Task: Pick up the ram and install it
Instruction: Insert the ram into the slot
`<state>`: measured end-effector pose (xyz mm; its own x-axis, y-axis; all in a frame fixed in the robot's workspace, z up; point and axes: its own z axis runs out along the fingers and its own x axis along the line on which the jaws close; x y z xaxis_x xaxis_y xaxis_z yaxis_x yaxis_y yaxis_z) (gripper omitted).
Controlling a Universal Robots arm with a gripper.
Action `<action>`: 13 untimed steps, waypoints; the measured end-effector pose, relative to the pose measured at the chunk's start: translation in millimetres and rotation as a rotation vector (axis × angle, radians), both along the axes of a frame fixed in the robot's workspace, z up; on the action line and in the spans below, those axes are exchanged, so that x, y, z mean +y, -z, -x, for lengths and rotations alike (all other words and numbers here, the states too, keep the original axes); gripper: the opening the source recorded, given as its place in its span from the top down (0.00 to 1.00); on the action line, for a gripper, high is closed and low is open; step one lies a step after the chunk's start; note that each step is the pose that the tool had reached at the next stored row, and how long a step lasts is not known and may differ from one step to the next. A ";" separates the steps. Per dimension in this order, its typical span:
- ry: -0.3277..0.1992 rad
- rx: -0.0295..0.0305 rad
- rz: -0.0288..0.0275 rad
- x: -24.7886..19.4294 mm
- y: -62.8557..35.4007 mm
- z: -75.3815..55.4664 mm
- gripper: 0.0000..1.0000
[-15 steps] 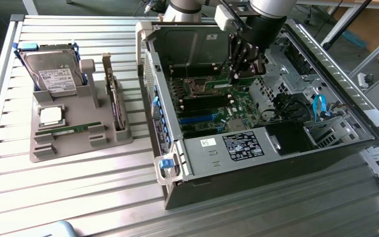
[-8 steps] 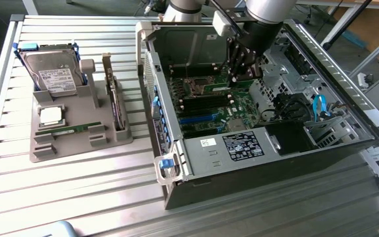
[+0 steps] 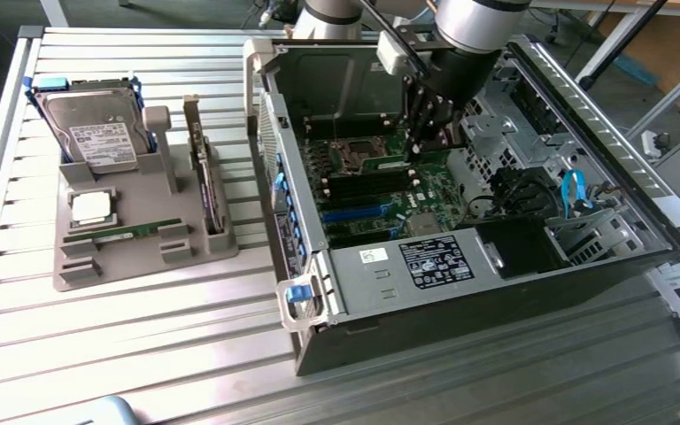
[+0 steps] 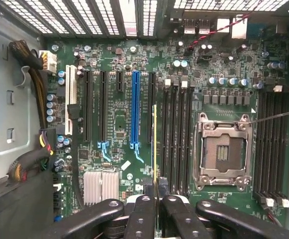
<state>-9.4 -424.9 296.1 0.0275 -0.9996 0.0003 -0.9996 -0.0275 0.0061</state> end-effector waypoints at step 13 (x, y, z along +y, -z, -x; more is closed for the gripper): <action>0.000 0.0000 -0.0001 0.0 17.6 0.4 0.88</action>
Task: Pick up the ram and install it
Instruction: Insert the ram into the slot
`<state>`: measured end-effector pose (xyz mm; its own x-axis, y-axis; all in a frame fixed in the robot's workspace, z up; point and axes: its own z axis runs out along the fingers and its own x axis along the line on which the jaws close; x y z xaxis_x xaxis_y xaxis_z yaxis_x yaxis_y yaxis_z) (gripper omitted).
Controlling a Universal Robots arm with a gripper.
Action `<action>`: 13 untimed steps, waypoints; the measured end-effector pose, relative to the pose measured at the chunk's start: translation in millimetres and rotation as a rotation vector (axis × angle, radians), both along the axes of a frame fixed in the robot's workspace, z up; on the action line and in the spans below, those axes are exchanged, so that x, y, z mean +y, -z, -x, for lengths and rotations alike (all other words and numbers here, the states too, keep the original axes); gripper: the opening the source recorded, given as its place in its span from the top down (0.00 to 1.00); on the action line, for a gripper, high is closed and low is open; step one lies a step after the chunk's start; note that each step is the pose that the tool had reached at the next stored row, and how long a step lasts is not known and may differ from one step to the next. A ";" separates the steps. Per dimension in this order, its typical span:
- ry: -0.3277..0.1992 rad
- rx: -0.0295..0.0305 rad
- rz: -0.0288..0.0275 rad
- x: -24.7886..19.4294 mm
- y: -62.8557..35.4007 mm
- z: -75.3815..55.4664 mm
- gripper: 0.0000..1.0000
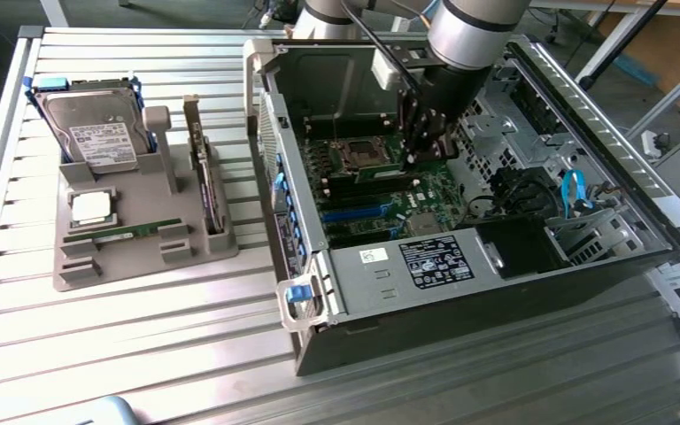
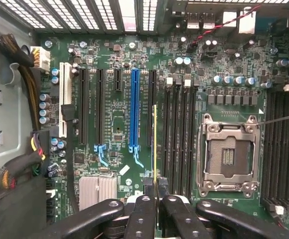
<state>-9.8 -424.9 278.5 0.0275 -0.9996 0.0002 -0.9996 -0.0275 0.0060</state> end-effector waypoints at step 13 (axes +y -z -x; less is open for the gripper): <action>0.000 0.0000 0.0001 0.0 20.8 0.6 0.88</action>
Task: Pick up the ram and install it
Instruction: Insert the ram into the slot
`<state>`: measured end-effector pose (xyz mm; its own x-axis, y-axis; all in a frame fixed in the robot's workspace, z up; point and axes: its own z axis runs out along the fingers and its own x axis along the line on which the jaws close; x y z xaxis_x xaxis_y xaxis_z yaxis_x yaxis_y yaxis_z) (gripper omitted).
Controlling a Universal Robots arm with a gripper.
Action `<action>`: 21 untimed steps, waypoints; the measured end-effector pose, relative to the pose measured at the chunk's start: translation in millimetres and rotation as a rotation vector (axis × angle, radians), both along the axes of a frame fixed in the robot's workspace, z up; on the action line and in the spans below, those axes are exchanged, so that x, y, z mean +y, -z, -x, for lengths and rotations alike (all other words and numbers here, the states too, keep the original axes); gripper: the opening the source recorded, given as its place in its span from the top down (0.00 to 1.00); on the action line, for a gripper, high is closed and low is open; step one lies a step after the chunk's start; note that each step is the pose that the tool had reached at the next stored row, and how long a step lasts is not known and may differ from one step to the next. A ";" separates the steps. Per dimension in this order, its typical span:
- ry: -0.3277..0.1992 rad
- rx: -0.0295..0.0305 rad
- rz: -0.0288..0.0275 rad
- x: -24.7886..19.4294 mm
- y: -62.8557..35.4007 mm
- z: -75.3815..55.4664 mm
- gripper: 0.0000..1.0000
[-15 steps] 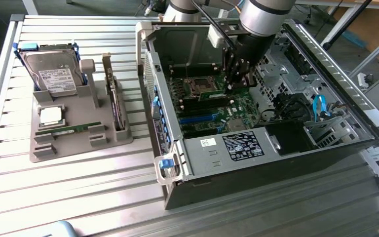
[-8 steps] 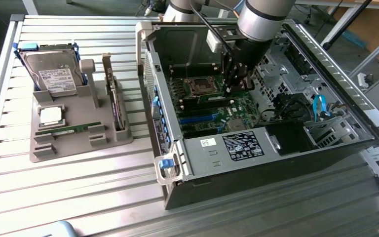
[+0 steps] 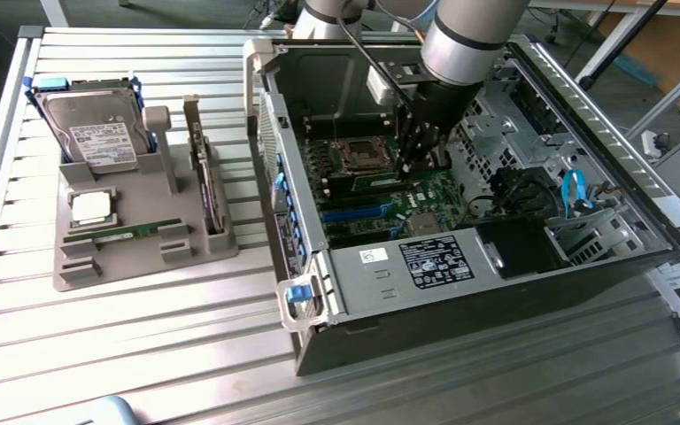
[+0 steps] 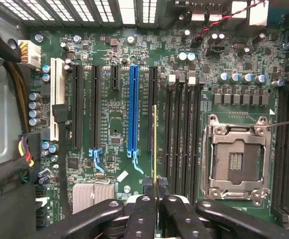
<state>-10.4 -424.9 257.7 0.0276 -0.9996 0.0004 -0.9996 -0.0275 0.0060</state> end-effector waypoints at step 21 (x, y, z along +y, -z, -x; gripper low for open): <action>0.005 0.0000 0.0000 13.1 12.1 17.5 0.88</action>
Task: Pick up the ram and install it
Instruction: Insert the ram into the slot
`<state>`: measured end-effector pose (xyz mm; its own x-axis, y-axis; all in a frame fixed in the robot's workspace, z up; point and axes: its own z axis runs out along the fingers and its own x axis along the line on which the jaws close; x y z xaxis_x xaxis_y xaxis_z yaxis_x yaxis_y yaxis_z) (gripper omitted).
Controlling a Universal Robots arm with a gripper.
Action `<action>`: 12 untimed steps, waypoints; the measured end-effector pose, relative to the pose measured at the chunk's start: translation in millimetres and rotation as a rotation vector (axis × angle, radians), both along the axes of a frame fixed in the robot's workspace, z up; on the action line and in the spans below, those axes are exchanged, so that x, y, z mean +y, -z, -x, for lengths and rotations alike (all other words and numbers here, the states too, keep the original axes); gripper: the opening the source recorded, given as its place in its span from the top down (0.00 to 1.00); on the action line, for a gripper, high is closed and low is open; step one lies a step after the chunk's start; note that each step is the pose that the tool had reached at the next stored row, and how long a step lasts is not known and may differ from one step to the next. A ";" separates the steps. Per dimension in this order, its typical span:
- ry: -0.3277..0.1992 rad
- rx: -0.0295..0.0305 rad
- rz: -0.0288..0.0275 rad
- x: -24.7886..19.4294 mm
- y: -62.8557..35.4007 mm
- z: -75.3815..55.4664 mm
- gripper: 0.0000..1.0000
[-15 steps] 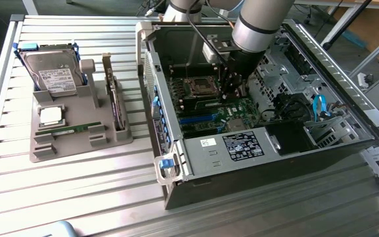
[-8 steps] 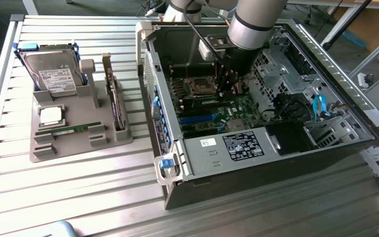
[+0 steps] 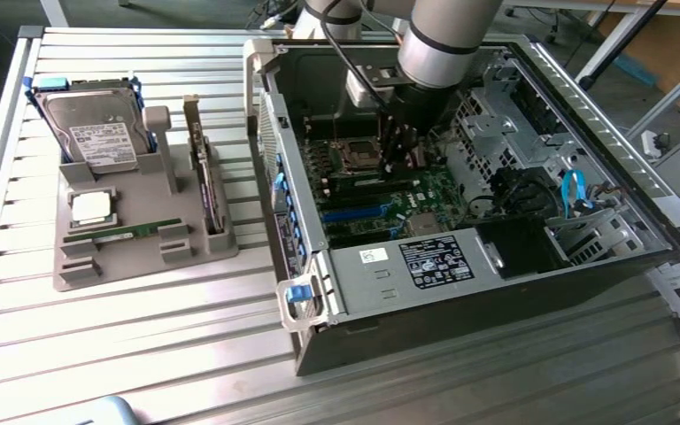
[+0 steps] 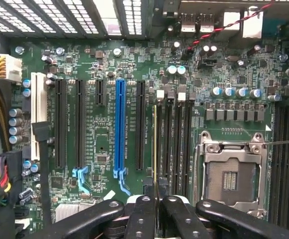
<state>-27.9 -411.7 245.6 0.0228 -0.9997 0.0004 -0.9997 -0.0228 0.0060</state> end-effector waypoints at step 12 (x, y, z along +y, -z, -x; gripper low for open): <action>0.021 0.0000 0.0000 3.3 4.2 1.0 0.88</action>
<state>-28.9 -408.4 241.3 0.0021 -1.0000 0.0004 -1.0000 -0.0021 0.0061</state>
